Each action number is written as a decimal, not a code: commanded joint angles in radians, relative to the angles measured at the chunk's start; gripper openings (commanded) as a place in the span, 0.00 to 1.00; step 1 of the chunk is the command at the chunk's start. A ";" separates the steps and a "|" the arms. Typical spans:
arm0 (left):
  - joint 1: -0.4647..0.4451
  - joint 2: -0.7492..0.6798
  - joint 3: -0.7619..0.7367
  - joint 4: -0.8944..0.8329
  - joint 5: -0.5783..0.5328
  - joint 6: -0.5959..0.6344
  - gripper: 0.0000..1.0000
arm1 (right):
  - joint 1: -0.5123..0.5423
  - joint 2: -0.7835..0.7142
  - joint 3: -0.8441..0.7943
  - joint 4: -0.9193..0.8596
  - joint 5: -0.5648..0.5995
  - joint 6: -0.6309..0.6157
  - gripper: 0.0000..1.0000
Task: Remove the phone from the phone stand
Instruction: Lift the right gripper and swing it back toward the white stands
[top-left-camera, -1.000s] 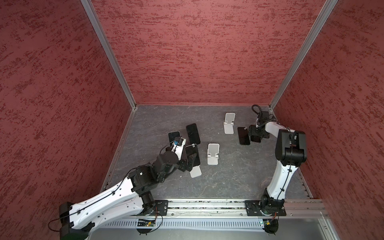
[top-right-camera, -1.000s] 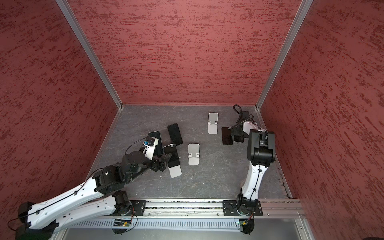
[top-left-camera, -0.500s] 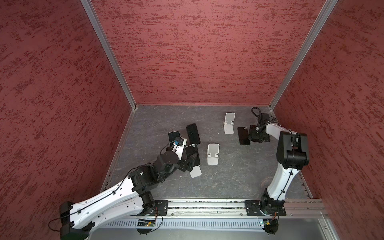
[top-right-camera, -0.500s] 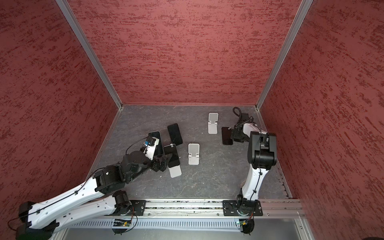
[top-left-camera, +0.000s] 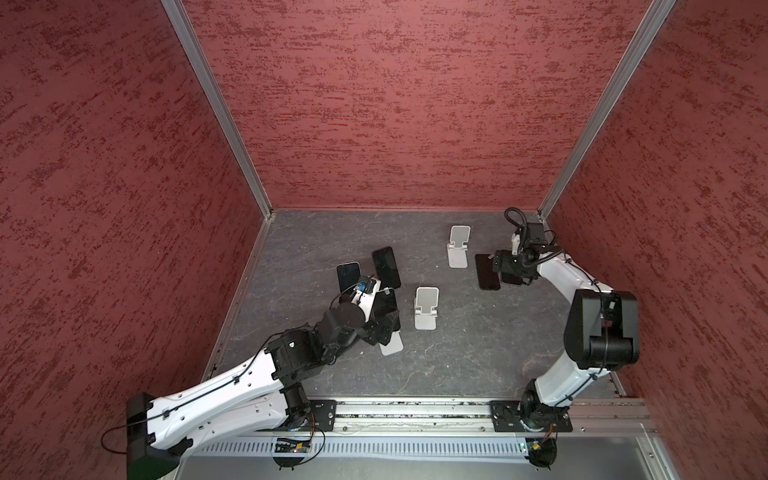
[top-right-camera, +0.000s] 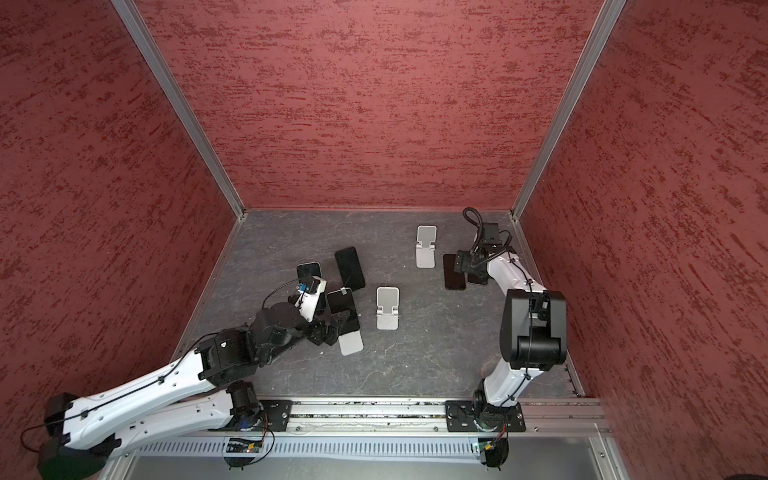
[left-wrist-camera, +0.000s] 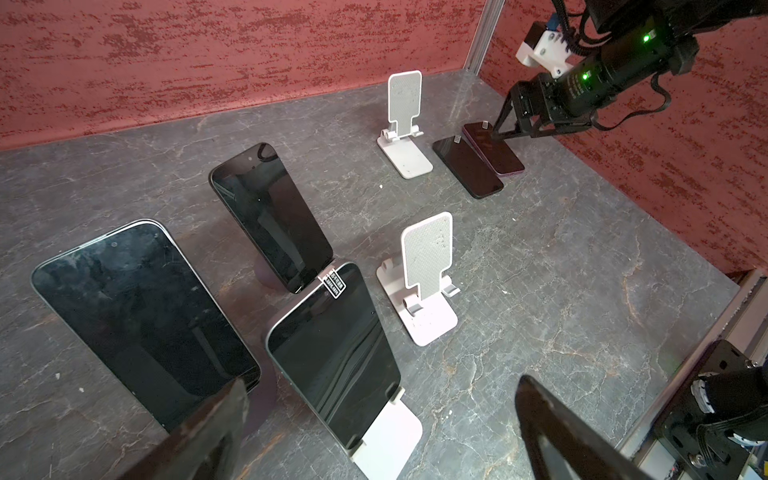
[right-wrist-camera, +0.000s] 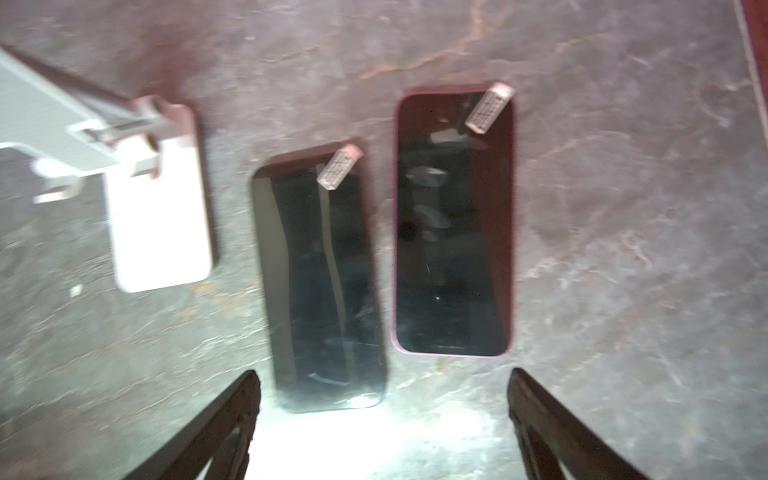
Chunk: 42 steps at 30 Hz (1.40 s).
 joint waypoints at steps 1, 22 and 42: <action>-0.014 0.008 0.037 0.026 -0.031 0.008 1.00 | 0.039 -0.037 -0.028 0.037 -0.048 0.052 0.93; -0.090 0.003 0.043 -0.015 -0.162 -0.022 1.00 | 0.420 -0.299 -0.137 -0.039 0.089 0.122 0.95; -0.088 -0.010 0.016 0.052 -0.213 -0.011 1.00 | 0.771 -0.273 -0.125 -0.011 0.213 0.316 0.99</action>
